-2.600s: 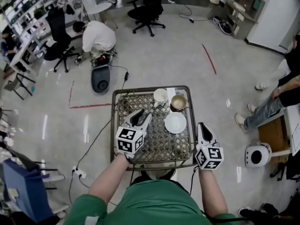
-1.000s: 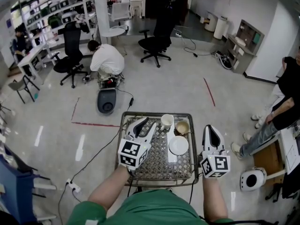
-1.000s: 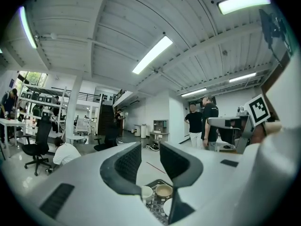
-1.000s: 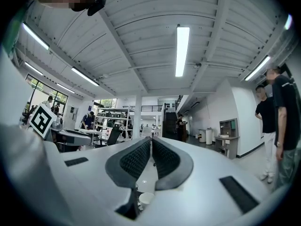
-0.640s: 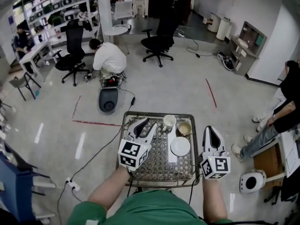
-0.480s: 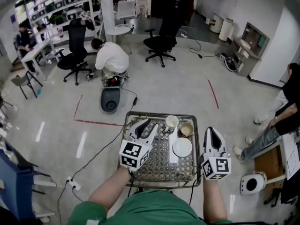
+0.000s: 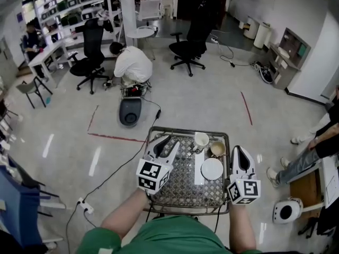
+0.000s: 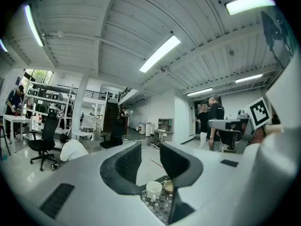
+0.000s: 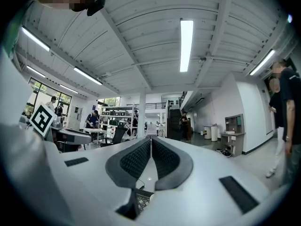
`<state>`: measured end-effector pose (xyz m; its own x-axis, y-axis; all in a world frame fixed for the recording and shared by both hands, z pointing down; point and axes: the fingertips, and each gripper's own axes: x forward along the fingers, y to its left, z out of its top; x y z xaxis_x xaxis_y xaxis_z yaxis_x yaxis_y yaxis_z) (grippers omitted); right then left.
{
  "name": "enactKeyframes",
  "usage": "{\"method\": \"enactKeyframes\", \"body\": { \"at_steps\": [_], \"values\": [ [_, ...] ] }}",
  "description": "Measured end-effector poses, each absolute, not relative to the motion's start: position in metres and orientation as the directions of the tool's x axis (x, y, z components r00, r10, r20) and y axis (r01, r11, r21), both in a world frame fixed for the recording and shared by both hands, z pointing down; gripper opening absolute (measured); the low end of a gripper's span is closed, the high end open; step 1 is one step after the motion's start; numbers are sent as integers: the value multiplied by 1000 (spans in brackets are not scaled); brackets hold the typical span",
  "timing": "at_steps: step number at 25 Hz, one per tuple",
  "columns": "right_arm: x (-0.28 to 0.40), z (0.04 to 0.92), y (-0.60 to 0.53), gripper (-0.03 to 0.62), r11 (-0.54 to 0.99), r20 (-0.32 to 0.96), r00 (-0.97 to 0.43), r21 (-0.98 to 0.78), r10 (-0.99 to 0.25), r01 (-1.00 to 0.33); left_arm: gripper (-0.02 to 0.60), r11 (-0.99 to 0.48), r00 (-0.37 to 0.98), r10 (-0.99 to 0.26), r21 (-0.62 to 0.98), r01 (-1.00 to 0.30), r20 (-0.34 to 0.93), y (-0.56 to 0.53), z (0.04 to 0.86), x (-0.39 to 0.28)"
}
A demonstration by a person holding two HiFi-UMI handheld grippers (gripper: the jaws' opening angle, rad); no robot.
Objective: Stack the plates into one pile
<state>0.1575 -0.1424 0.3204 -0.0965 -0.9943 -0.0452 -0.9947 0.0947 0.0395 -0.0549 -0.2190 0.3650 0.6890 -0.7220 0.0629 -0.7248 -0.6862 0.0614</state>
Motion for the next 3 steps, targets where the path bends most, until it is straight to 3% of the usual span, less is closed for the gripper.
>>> {"method": "enactKeyframes", "body": {
  "at_steps": [3],
  "values": [
    [152, 326, -147, 32, 94, -39, -96, 37, -995, -995, 133, -689, 692, -719, 63, -722, 68, -223, 370, -59]
  ]
}}
